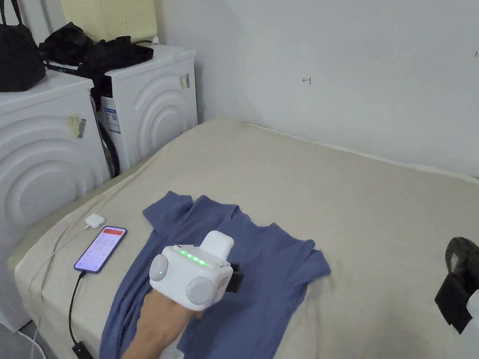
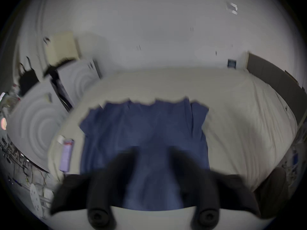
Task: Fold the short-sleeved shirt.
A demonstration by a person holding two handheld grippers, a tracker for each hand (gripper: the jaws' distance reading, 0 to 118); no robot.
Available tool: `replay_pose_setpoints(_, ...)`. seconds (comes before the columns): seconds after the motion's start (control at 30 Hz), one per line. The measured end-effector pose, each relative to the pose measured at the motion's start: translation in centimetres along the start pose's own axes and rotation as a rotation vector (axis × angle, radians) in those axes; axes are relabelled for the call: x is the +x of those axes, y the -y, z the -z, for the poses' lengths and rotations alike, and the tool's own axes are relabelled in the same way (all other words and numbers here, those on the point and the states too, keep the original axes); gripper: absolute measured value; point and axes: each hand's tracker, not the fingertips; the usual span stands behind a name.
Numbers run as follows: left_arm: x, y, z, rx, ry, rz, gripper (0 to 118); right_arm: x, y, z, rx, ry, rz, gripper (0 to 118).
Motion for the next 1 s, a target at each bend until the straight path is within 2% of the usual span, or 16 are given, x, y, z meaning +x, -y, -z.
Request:
replay_pose_setpoints(0.03,-0.3,0.3,1.9,-0.038,-0.005,-0.036,118,0.3,0.5,0.3,-0.015,0.0,0.007,0)
replay_pose_setpoints(0.07,-0.5,0.6,3.6,-0.069,-0.02,-0.045,117,0.6,0.9,0.6,-0.032,0.007,0.015,0)
replay_pose_setpoints(0.1,-0.8,0.2,5.7,-0.016,-0.012,-0.036,117,0.8,1.2,0.9,-0.048,0.015,0.018,0)
replay_pose_setpoints(0.17,-1.0,-0.1,8.7,-0.165,-0.019,-0.074,118,1.3,1.8,1.3,-0.064,0.028,0.01,0)
replay_pose_setpoints(0.3,-1.4,0.8,11.8,-0.216,-0.072,0.066,118,2.0,2.6,2.1,-0.097,0.044,0.001,0)
replay_pose_setpoints(0.47,-4.1,3.4,17.6,-0.291,-0.055,0.017,114,2.7,3.4,2.8,-0.119,0.059,0.002,0)
replay_pose_setpoints(0.53,-2.9,3.0,13.4,-0.251,0.003,-0.115,111,2.7,3.6,3.1,-0.129,0.064,-0.003,0)
replay_pose_setpoints(0.57,-2.7,2.9,12.6,-0.237,0.007,-0.096,109,2.7,3.7,3.2,-0.134,0.063,-0.007,0)
replay_pose_setpoints(0.6,-2.1,3.2,12.1,-0.331,0.076,-0.121,103,2.6,3.8,3.2,-0.136,0.062,-0.008,0)
replay_pose_setpoints(0.67,-5.1,2.8,13.7,-0.304,0.09,-0.09,67,2.5,4.0,3.3,-0.139,0.054,-0.004,0)
replay_pose_setpoints(0.7,-5.7,2.4,13.2,-0.279,0.09,-0.099,29,2.4,4.1,3.4,-0.143,0.049,-0.003,0)
replay_pose_setpoints(0.73,-6.7,1.9,12.9,-0.235,0.063,-0.099,1,2.2,4.2,3.5,-0.149,0.046,-0.002,0)
replay_pose_setpoints(0.83,-6.3,3.2,11.6,-0.2,0.05,-0.108,1,1.8,4.4,3.6,-0.158,0.028,0.003,0)
replay_pose_setpoints(1.0,-4.9,2.9,7.8,0.001,-0.036,-0.061,1,1.4,4.2,3.1,-0.154,0.023,-0.016,0)
